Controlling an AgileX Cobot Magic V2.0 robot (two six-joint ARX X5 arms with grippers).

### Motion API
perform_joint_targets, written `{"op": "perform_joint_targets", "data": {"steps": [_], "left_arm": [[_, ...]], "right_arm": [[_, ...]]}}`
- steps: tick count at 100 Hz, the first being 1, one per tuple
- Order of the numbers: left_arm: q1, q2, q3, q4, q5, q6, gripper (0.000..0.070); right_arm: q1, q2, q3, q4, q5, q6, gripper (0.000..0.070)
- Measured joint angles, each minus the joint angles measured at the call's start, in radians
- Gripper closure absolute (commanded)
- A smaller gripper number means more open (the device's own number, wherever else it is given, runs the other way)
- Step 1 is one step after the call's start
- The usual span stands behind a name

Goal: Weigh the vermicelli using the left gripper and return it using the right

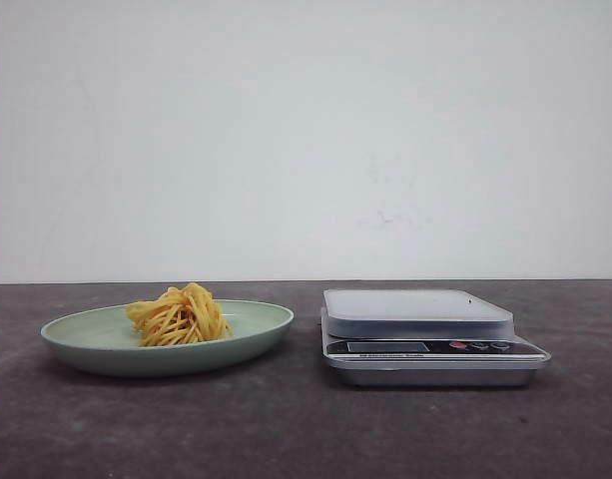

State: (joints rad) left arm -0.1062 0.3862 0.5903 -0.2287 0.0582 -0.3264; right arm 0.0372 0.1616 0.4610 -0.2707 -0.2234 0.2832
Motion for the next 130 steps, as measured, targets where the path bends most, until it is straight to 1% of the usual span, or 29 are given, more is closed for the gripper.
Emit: {"op": "perform_joint_targets", "data": {"steps": [2, 12, 17, 21, 27, 41, 58, 68, 79, 91, 103, 130], "left_arm": [[0.000, 0.018, 0.016, 0.000, 0.017, 0.002, 0.0232], [0.000, 0.092, 0.071, 0.001, 0.101, 0.006, 0.0240], [-0.002, 0.125, 0.083, 0.005, 0.125, 0.006, 0.0249], [-0.006, 0.154, 0.093, 0.007, 0.135, 0.006, 0.0262], [-0.020, 0.207, 0.117, 0.010, 0.150, 0.006, 0.0262], [-0.086, 0.376, 0.197, 0.016, 0.154, 0.008, 0.0265], [-0.175, 0.653, 0.336, -0.053, 0.143, -0.022, 0.0266], [-0.233, 0.814, 0.417, -0.100, 0.099, -0.029, 0.0266], [-0.286, 0.975, 0.506, -0.191, 0.031, -0.029, 0.0266], [-0.321, 1.123, 0.564, -0.259, 0.019, -0.029, 0.0266], [-0.357, 1.229, 0.570, -0.272, -0.008, -0.033, 0.0266], [-0.415, 1.352, 0.570, -0.275, -0.018, -0.066, 0.0266]], "right_arm": [[0.000, 0.007, 0.012, -0.003, -0.008, 0.002, 0.0185], [0.000, 0.038, 0.060, -0.010, -0.037, 0.006, 0.0166], [0.000, 0.053, 0.076, -0.010, -0.058, 0.006, 0.0157], [0.000, 0.067, 0.090, -0.016, -0.073, 0.006, 0.0156], [0.000, 0.094, 0.113, -0.033, -0.090, 0.006, 0.0153], [0.000, 0.169, 0.174, -0.072, -0.116, 0.001, 0.0152], [0.000, 0.259, 0.257, -0.146, -0.117, -0.033, 0.0147], [0.000, 0.309, 0.296, -0.184, -0.117, -0.056, 0.0146], [0.000, 0.359, 0.329, -0.220, -0.118, -0.071, 0.0144], [0.000, 0.396, 0.335, -0.240, -0.148, -0.077, 0.0143], [0.000, 0.412, 0.335, -0.266, -0.167, -0.078, 0.0143], [0.000, 0.415, 0.335, -0.286, -0.167, -0.097, 0.0143]]}}
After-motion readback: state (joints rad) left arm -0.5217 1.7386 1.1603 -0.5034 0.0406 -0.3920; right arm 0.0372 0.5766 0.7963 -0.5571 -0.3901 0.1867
